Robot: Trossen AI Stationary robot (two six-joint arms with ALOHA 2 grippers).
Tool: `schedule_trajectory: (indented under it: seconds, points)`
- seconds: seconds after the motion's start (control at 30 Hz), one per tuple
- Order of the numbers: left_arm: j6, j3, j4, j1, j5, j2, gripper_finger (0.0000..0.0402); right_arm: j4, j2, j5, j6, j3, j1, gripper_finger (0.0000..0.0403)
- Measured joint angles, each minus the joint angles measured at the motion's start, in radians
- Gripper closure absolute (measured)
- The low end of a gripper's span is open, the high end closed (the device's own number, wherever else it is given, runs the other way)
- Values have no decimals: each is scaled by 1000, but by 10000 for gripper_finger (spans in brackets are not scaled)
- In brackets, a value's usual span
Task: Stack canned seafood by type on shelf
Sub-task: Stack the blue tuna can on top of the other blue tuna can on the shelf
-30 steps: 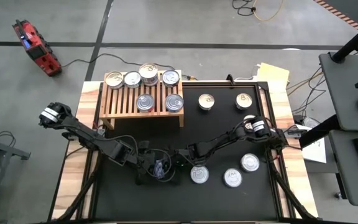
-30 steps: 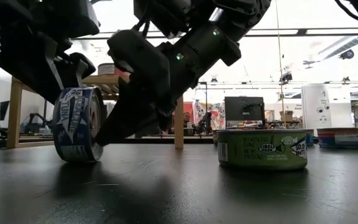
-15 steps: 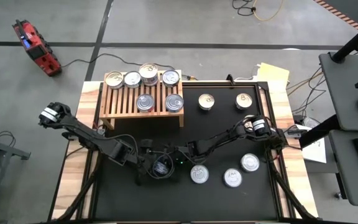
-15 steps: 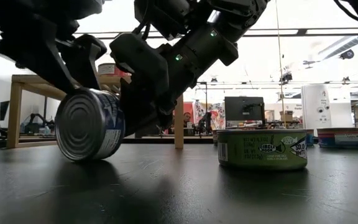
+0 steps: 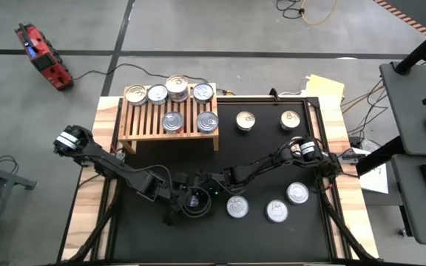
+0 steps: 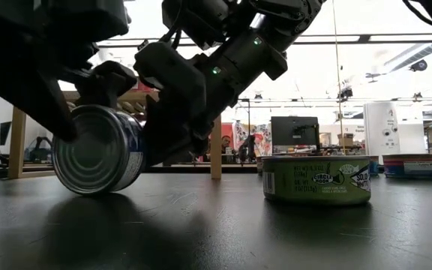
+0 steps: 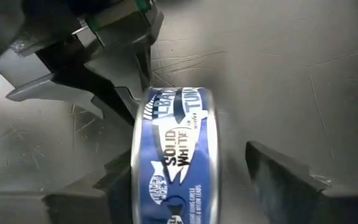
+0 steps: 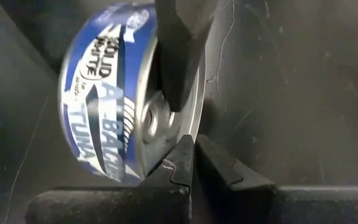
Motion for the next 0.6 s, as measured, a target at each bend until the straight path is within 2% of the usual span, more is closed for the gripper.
schedule_trajectory:
  seconds: [0.1, 0.2, 0.37, 0.5, 0.6]
  points:
    - [-18, 0, 5, 0, -1, 5, 201, -6, 0, -12, -6, 0, 0, 394]
    - [-42, 0, -14, 1, -1, -4, 280, -33, -9, -13, -17, 0, -1, 394]
    - [-97, 18, -140, 1, -31, -89, 283, -132, -65, -13, -20, 0, -7, 394]
    - [-119, 85, -266, 1, -136, -183, 283, -206, -142, -11, -40, 1, -12, 394]
    - [-102, 160, -327, 2, -226, -241, 283, -273, -212, 34, -41, 1, -19, 394]
